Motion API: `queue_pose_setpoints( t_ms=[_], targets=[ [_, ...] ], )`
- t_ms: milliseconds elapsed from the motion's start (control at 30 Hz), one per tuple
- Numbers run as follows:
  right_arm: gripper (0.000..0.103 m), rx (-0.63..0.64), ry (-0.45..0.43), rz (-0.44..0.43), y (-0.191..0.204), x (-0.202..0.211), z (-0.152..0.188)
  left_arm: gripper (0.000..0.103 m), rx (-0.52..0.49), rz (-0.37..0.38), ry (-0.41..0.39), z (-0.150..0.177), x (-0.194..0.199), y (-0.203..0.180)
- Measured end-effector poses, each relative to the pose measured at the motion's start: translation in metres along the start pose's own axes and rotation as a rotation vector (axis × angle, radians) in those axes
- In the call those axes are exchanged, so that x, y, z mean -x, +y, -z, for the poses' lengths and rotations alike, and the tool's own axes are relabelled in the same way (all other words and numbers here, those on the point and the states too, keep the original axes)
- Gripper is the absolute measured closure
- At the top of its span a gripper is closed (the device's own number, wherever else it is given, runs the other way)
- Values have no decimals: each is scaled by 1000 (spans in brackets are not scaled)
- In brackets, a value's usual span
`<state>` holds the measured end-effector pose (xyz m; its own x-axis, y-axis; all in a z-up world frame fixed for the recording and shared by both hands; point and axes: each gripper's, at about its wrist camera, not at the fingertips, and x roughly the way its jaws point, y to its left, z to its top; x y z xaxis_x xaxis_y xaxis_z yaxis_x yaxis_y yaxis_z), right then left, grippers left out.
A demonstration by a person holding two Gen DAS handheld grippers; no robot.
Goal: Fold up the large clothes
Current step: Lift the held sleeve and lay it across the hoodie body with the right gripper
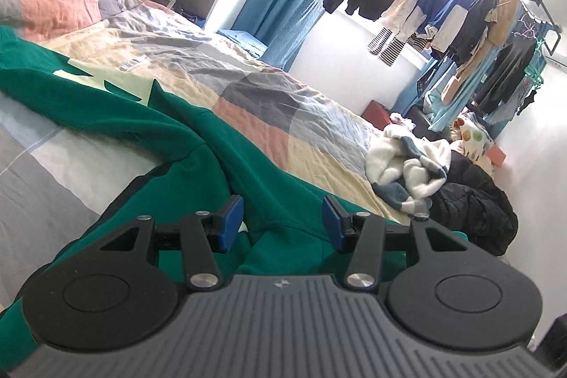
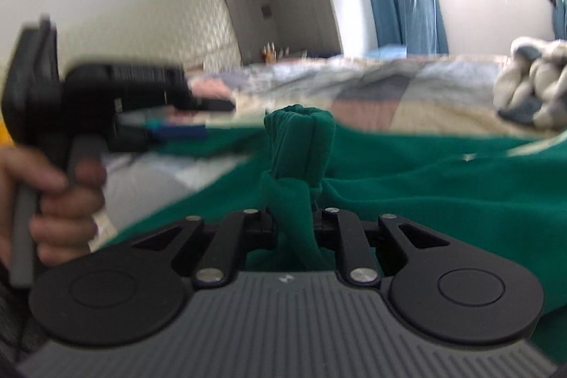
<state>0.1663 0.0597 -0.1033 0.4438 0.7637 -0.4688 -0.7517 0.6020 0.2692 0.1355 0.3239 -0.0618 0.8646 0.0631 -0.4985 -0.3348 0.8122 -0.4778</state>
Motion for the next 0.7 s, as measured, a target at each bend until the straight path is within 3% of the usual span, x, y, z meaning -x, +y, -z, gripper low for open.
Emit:
queue_pose_setpoints(
  t_ms=[233,433,533,600,700],
  targets=[
    [86,-13,91,-13,7,-23,29,48,19,63,38,5,-11,-1],
    [85,-62,97,-16,6,-30,36,48,-9,86,57,13,-15,-11],
    [70,-93,114,-15,7,-26,33,48,-15,109,77,17,-19,-16],
    [42,-107,125,-30,9,-21,32,48,-21,124,86,19,-20,-20],
    [34,-75,125,-44,19,-6,30,48,-37,140,96,23,-21,-26]
  ],
)
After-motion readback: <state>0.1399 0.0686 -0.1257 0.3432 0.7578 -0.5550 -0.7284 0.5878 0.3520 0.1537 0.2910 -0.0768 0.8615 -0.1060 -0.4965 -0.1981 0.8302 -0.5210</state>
